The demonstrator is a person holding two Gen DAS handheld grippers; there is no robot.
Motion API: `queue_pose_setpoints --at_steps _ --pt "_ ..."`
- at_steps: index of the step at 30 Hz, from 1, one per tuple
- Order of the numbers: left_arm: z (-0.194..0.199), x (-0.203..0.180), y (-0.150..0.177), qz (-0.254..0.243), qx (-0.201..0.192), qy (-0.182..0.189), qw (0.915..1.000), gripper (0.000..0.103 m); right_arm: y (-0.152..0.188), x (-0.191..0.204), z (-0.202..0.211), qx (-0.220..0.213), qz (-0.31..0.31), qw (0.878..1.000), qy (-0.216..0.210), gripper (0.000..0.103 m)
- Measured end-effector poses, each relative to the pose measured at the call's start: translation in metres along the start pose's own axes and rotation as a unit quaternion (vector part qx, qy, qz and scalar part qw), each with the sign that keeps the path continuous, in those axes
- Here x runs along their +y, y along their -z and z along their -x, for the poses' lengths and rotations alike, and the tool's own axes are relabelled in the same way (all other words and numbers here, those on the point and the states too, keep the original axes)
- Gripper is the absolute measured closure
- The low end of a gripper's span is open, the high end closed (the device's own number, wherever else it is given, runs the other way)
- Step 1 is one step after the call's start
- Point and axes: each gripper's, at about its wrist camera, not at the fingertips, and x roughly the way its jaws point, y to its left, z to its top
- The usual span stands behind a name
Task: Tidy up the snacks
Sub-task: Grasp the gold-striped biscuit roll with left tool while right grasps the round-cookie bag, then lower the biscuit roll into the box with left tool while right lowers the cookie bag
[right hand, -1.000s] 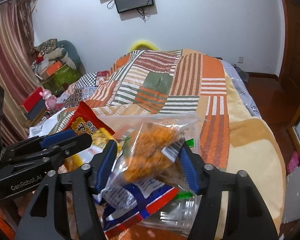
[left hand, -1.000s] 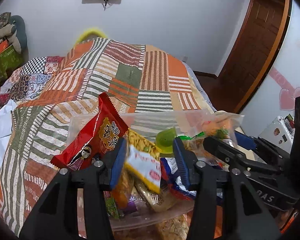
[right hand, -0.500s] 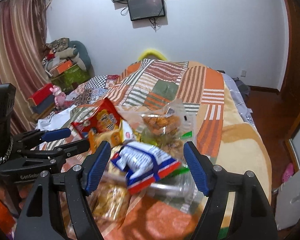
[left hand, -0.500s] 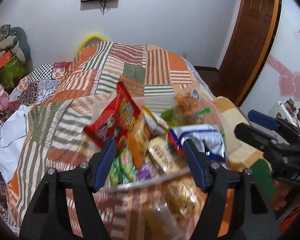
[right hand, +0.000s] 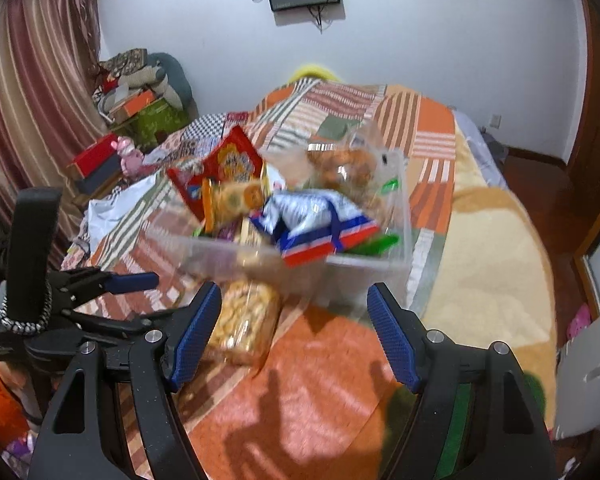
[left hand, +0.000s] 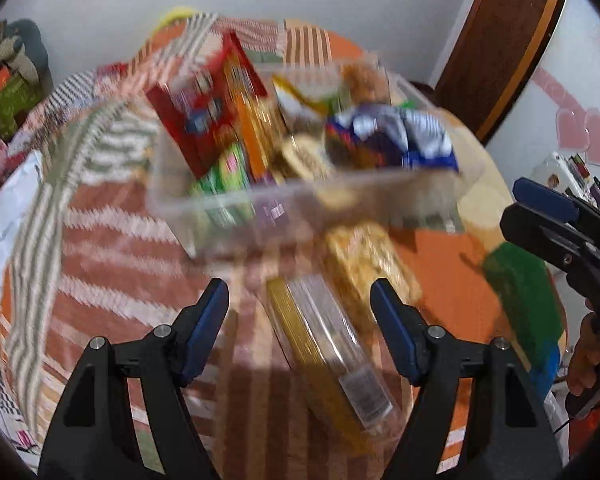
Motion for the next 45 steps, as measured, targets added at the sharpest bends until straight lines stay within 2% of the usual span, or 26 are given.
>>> queue_pose_setpoints --at_steps 2,14,17,21,23,24,25,31,39,45 --pt "-0.008 -0.001 0.006 -0.001 0.012 0.002 0.9999 0.030 0.007 0.003 -0.007 0.014 -0.003 1.000 -0.005 0.030" --pt "-0.002 0.029 0.026 -0.006 -0.003 -0.027 0.9996 0.031 0.020 0.028 -0.050 0.063 0.007 0.998 -0.030 0.030" --pt "-0.001 0.037 0.030 0.004 0.000 -0.022 0.9998 0.036 0.021 0.031 -0.063 0.077 0.005 0.996 -0.034 0.030" --pt "-0.001 0.043 0.039 0.008 0.014 -0.003 0.9999 0.055 0.023 0.034 -0.077 0.095 0.002 0.995 -0.036 0.030" --pt "0.000 0.041 0.045 -0.001 0.008 -0.010 0.9999 0.058 0.025 0.035 -0.081 0.101 0.001 0.994 -0.039 0.031" --pt "0.000 0.039 0.048 -0.005 0.007 -0.011 0.9999 0.061 0.027 0.036 -0.081 0.104 0.001 0.994 -0.039 0.035" --pt "0.001 0.037 0.050 -0.006 0.005 -0.014 0.9999 0.063 0.028 0.036 -0.081 0.104 0.003 0.994 -0.038 0.043" --pt "0.003 0.030 0.050 -0.008 -0.003 -0.016 0.9998 0.066 0.031 0.033 -0.071 0.098 0.007 0.994 -0.040 0.057" --pt "0.031 0.020 0.043 -0.016 -0.037 -0.019 0.9990 0.067 0.035 0.024 -0.050 0.080 -0.001 0.996 -0.045 0.060" --pt "0.053 0.015 0.027 -0.020 -0.066 -0.017 0.9975 0.067 0.028 0.027 -0.028 0.052 -0.006 0.998 -0.046 0.061"
